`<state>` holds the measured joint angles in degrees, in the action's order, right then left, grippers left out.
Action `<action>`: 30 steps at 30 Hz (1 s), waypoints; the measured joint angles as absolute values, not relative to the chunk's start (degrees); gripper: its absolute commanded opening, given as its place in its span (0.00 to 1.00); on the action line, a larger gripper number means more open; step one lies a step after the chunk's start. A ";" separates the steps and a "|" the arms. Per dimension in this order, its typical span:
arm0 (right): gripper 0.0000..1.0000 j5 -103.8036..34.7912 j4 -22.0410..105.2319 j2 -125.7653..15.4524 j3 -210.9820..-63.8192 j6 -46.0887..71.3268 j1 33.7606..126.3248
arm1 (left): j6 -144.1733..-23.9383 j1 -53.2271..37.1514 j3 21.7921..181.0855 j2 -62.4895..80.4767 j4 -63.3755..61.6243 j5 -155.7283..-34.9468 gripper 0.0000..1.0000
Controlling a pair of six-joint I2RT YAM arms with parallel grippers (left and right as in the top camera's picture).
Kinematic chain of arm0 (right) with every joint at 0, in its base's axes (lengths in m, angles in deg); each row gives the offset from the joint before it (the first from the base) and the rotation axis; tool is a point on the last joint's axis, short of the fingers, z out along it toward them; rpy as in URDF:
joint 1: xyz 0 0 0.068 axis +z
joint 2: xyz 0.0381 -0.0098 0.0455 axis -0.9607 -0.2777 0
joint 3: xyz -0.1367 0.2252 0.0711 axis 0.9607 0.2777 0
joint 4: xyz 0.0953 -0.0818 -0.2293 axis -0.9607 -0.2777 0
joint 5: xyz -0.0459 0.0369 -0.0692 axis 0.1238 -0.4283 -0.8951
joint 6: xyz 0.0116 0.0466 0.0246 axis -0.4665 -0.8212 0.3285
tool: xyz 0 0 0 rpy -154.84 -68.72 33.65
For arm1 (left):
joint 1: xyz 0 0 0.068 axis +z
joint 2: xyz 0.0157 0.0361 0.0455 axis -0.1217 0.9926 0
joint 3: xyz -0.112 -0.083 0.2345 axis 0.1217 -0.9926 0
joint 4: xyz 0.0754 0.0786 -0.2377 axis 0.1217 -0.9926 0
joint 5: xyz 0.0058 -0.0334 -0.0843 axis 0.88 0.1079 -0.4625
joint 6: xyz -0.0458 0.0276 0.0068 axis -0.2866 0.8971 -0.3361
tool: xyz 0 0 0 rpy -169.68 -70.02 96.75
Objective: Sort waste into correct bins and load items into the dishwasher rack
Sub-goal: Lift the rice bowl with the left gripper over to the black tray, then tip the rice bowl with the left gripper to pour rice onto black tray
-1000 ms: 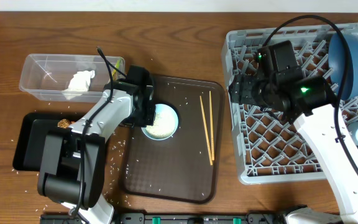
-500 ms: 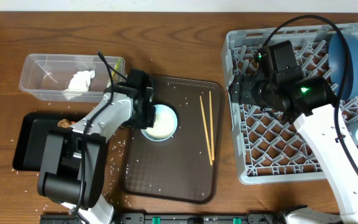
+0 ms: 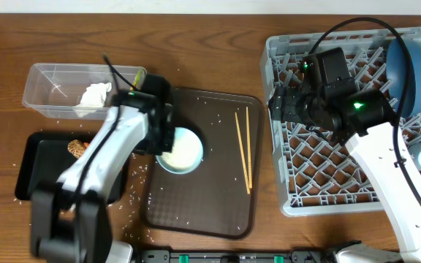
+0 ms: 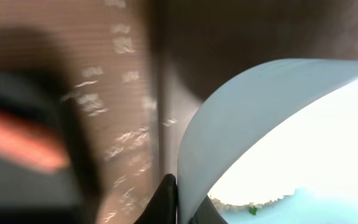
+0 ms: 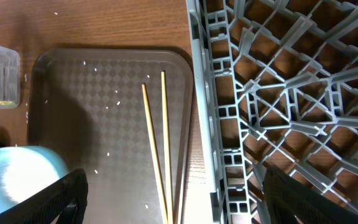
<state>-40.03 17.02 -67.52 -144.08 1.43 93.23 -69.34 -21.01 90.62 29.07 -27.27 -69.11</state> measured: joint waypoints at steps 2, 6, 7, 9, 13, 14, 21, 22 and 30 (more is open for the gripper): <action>0.84 -40.03 17.02 -67.52 -144.08 1.43 93.23 | -70.14 -20.20 92.06 24.85 -29.43 -66.11 0.06; 0.84 -40.03 17.06 -67.52 -144.08 1.43 93.23 | -71.00 -15.41 93.05 16.94 -32.38 -61.94 0.06; 0.84 -40.03 17.08 -67.52 -144.08 1.43 93.23 | -71.26 -14.10 93.05 15.76 -33.06 -61.02 0.06; 0.84 -40.03 17.24 -67.52 -144.08 1.43 93.23 | -72.68 -9.71 93.07 13.11 -34.26 -57.44 0.06; 0.85 -40.03 17.26 -67.52 -144.08 1.43 93.23 | -74.41 -0.81 93.05 10.69 -34.57 -49.92 0.06; 0.85 -40.03 17.26 -67.52 -144.08 1.43 93.23 | -74.97 1.15 93.07 10.53 -34.59 -47.65 0.06; 0.85 -40.03 17.26 -67.52 -144.08 1.43 93.23 | -78.17 9.26 93.07 11.80 -32.36 -30.51 0.06; 0.85 -40.03 17.26 -67.52 -144.08 1.43 93.23 | -78.27 9.55 93.07 12.41 -32.29 -29.05 0.06; 0.85 -40.03 17.24 -67.52 -144.08 1.47 93.23 | -78.93 9.83 93.05 25.00 -32.03 -18.34 0.06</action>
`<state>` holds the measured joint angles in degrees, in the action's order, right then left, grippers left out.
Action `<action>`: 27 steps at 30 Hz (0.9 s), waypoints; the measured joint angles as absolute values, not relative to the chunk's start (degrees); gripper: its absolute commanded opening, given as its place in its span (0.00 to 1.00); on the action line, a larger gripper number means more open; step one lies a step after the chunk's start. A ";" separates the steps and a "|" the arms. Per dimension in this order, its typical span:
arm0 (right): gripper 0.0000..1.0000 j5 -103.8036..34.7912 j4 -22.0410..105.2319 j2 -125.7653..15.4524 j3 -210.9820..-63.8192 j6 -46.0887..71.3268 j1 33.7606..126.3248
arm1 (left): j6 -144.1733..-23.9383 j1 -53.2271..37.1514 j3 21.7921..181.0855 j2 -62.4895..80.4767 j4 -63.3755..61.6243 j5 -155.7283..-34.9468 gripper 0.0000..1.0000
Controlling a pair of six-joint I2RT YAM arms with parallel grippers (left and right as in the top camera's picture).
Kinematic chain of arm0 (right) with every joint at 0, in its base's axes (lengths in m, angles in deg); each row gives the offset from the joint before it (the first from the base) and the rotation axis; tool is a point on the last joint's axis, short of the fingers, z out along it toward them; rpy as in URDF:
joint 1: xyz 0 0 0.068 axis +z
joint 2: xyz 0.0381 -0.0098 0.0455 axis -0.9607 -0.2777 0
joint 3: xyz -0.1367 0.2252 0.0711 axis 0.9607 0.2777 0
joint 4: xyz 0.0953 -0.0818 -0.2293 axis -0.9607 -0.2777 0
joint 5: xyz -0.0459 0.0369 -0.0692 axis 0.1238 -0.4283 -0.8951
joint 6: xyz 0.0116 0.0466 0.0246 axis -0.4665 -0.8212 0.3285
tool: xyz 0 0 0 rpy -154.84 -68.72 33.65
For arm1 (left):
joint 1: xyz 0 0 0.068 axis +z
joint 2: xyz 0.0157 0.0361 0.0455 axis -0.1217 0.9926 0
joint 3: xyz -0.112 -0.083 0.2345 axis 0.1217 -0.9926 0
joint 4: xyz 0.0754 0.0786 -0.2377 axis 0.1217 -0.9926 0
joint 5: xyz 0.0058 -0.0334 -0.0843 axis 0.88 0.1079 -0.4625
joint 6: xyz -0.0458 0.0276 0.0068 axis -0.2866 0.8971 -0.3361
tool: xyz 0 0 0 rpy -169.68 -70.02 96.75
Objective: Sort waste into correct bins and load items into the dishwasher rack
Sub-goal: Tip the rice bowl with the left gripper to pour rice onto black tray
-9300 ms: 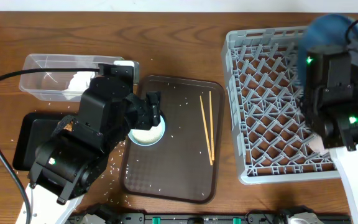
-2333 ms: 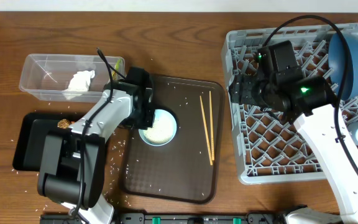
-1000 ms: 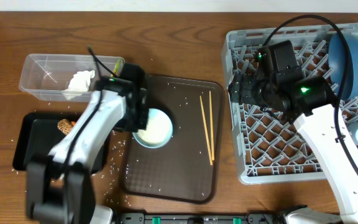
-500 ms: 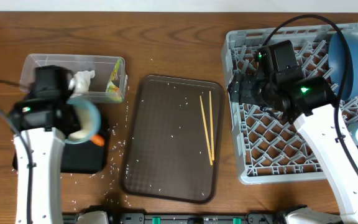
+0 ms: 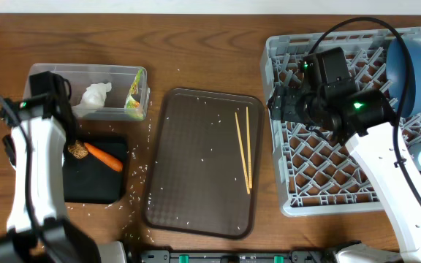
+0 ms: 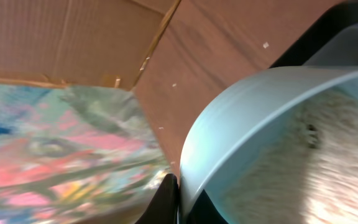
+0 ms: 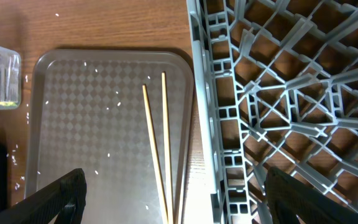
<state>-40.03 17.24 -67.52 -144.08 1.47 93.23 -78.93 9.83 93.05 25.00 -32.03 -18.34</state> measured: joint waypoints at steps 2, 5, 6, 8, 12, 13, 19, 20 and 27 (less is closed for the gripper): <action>0.85 -40.03 17.21 -67.52 -144.08 1.47 93.23 | -78.97 9.83 93.05 28.57 -32.21 -16.39 0.06; 0.85 -40.03 17.19 -67.52 -144.08 1.47 93.23 | -79.13 9.83 93.05 32.04 -32.80 -14.75 0.06; 0.85 -40.03 17.19 -67.52 -144.08 1.47 93.23 | -79.13 9.83 93.05 32.85 -32.84 -14.36 0.07; 0.85 -40.03 17.21 -67.52 -144.08 1.47 93.23 | -79.32 9.83 93.05 33.57 -32.89 -13.66 0.06; 0.85 -40.03 17.24 -67.52 -144.08 1.47 93.23 | -79.59 9.83 93.05 33.68 -32.91 -12.67 0.06; 0.85 -40.03 17.26 -67.52 -144.08 1.47 93.23 | -79.59 9.83 93.05 33.68 -32.91 -12.28 0.06; 0.86 -40.03 17.43 -67.52 -144.08 1.47 93.23 | -82.01 9.83 92.37 33.68 -33.85 -12.06 0.06; 0.85 -40.03 17.32 -67.52 -144.08 1.47 93.23 | -82.06 9.83 91.73 33.68 -33.80 -11.43 0.06; 0.85 -40.03 17.26 -67.52 -144.08 1.52 93.23 | -82.97 8.26 90.64 33.68 -33.23 -10.62 0.06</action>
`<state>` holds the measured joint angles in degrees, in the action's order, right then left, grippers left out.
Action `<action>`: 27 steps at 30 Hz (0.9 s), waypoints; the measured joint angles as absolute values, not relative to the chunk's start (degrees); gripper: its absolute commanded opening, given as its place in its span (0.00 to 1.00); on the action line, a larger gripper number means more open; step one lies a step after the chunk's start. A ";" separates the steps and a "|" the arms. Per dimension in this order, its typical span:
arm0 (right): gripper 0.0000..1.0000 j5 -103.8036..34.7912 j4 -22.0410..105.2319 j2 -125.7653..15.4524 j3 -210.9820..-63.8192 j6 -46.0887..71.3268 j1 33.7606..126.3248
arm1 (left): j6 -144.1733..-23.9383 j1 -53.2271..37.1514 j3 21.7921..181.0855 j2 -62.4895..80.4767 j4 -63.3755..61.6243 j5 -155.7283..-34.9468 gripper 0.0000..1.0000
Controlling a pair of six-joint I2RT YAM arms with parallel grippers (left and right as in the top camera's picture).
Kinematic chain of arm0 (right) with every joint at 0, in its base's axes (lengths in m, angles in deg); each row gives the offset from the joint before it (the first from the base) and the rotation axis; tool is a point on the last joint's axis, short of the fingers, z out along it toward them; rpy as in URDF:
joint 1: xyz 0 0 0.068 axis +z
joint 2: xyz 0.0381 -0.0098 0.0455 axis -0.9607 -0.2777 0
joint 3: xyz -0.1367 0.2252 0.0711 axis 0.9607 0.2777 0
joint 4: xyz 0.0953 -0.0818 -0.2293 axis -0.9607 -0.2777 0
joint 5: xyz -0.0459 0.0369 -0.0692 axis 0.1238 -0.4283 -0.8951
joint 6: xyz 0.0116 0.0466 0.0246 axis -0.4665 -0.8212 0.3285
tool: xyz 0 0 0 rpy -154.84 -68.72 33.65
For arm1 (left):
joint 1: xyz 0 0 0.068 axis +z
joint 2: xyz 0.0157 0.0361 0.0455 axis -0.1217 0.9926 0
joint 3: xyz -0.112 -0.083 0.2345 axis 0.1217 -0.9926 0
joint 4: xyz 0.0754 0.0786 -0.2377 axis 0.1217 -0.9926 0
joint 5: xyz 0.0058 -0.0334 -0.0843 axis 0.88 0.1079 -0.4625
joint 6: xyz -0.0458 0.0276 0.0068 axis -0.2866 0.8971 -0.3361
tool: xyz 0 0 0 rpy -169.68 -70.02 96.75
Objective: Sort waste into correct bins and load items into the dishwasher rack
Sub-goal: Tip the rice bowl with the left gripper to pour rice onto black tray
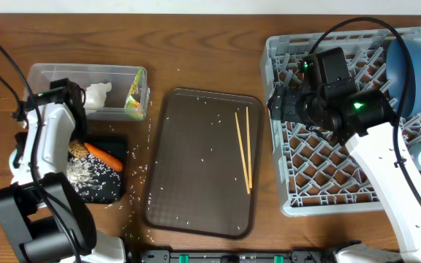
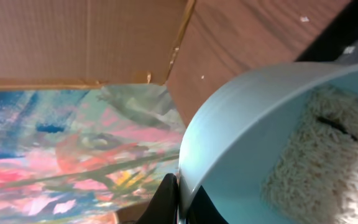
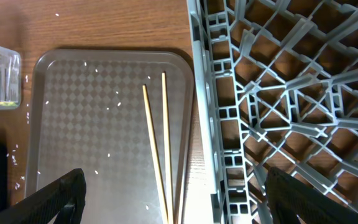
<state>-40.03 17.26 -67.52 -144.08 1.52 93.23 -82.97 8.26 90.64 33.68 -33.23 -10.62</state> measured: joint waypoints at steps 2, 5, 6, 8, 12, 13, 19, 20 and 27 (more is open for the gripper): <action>0.86 -40.03 17.19 -67.52 -144.08 1.52 93.23 | -82.71 7.34 89.96 33.72 -32.80 -10.07 0.06; 0.86 -40.03 17.06 -67.52 -144.08 1.60 93.23 | -82.01 6.33 89.50 34.12 -32.19 -9.20 0.06; 0.86 -40.03 17.02 -67.52 -144.08 1.71 93.23 | -82.12 6.11 89.48 34.23 -32.23 -9.33 0.06; 0.86 -40.03 17.00 -67.52 -144.08 1.93 93.23 | -82.10 5.61 89.40 34.34 -32.25 -9.37 0.06; 0.86 -40.03 17.04 -67.52 -144.08 2.19 93.23 | -81.68 4.89 89.33 34.49 -32.21 -7.84 0.06; 0.86 -40.03 17.06 -67.52 -144.08 2.37 93.23 | -81.66 4.87 89.33 34.49 -32.19 -8.02 0.06; 0.86 -40.03 17.56 -67.52 -144.08 2.70 93.23 | -80.44 4.41 89.31 34.66 -30.85 -6.47 0.06; 0.86 -40.03 17.76 -67.52 -144.08 2.78 93.23 | -80.46 4.39 89.31 34.66 -30.85 -7.08 0.06; 0.86 -40.03 18.13 -67.52 -144.08 2.81 93.23 | -80.02 3.32 89.05 34.66 -30.83 -7.67 0.06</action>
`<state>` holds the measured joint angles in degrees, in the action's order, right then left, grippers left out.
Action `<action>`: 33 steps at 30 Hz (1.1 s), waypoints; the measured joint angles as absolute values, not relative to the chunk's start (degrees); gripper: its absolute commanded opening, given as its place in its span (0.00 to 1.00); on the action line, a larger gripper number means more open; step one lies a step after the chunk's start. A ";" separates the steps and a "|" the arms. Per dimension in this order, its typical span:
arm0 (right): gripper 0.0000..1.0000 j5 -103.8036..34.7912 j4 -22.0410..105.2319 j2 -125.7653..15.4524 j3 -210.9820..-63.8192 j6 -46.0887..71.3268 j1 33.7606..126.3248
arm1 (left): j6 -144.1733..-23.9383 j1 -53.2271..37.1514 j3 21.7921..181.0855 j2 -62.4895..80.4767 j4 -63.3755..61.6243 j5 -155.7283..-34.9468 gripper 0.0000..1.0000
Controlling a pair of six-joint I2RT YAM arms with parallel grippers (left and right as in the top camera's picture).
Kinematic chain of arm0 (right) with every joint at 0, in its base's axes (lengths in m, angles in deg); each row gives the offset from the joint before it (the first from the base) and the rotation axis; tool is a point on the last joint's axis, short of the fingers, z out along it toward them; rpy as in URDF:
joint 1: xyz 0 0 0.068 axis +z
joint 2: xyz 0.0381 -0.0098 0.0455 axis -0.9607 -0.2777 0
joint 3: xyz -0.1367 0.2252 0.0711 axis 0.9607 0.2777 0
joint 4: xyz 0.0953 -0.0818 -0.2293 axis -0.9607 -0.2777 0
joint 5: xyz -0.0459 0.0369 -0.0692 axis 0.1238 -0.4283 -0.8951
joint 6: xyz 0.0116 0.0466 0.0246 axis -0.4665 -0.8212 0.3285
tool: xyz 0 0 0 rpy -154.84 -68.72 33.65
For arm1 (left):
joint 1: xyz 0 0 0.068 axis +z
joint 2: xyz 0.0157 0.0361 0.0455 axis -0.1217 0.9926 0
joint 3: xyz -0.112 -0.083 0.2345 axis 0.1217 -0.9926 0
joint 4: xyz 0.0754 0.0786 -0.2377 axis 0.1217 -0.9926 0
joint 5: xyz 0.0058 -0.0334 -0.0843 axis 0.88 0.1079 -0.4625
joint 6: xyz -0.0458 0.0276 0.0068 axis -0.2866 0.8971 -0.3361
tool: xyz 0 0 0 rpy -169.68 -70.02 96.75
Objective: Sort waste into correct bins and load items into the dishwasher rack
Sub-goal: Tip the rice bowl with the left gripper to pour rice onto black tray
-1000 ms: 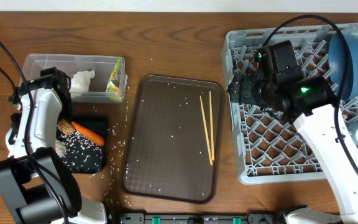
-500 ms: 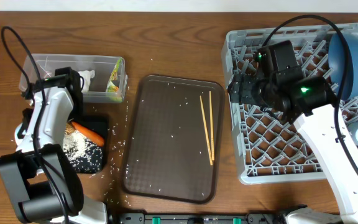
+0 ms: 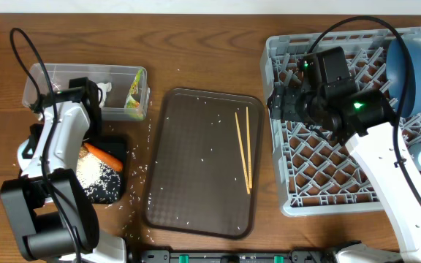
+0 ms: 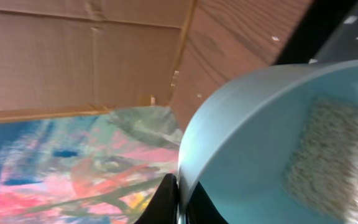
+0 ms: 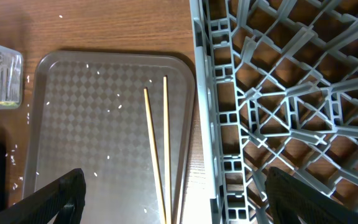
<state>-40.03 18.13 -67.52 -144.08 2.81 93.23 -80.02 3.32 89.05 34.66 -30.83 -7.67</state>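
Note:
My left gripper (image 4: 180,200) is shut on the rim of a light blue bowl (image 4: 247,143), held tilted, with rice (image 4: 328,155) clinging inside it. In the overhead view the left arm (image 3: 68,128) hangs over the black tray (image 3: 112,191) and hides the bowl. A heap of rice (image 3: 90,172) and a carrot (image 3: 103,155) lie on that tray. Two chopsticks (image 3: 244,150) (image 5: 157,155) lie on the brown tray (image 3: 196,197). My right gripper (image 5: 182,199) is open and empty, above the left edge of the grey rack (image 3: 342,168).
A clear bin (image 3: 57,77) holding white paper and a green packet stands behind the black tray. In the rack sit a dark blue bowl (image 3: 409,66) and a white cup. Loose rice grains are scattered on the brown tray and the table.
My left wrist has shifted a little toward the clear bin with the bowl held tilted. The rice on the black tray now lies in a tighter heap. The right arm has not moved.
My left gripper first gripped the bowl's rim on the brown tray. Then the bowl was off that tray and at the far left beside the black tray. After that rice lay on the black tray, and now it forms a heap there.

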 measured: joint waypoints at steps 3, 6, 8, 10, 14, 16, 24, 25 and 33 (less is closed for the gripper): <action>0.86 -40.03 18.04 -67.52 -144.08 2.81 93.23 | -79.52 2.88 88.11 34.75 -30.00 -6.14 0.06; 0.86 -40.03 18.02 -67.52 -144.08 2.81 93.23 | -79.35 2.46 88.04 34.75 -29.04 -5.72 0.06; 0.86 -40.03 17.94 -67.52 -144.08 2.83 93.23 | -79.39 2.40 88.02 34.75 -29.32 -6.49 0.06; 0.86 -40.03 17.72 -67.52 -144.08 2.81 93.23 | -79.26 2.38 88.02 34.75 -29.65 -5.68 0.06; 0.86 -40.03 17.94 -67.52 -144.08 2.81 93.23 | -79.26 2.36 88.02 34.75 -29.26 -5.79 0.06; 0.86 -40.03 18.00 -67.52 -144.08 2.83 93.23 | -79.00 2.36 88.00 34.75 -29.26 -5.86 0.06; 0.85 -40.03 17.28 -67.52 -144.08 2.83 93.23 | -78.43 1.63 88.02 34.21 -27.49 -6.03 0.06; 0.85 -40.03 17.17 -67.52 -144.08 2.83 93.23 | -78.25 1.63 88.02 34.14 -27.20 -6.05 0.06; 0.86 -40.03 17.41 -67.52 -144.08 2.83 93.23 | -76.42 -0.09 88.02 33.88 -27.44 -6.03 0.06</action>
<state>-40.03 17.41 -67.52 -144.08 2.83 93.23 -76.42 -0.09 88.02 33.88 -27.44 -6.03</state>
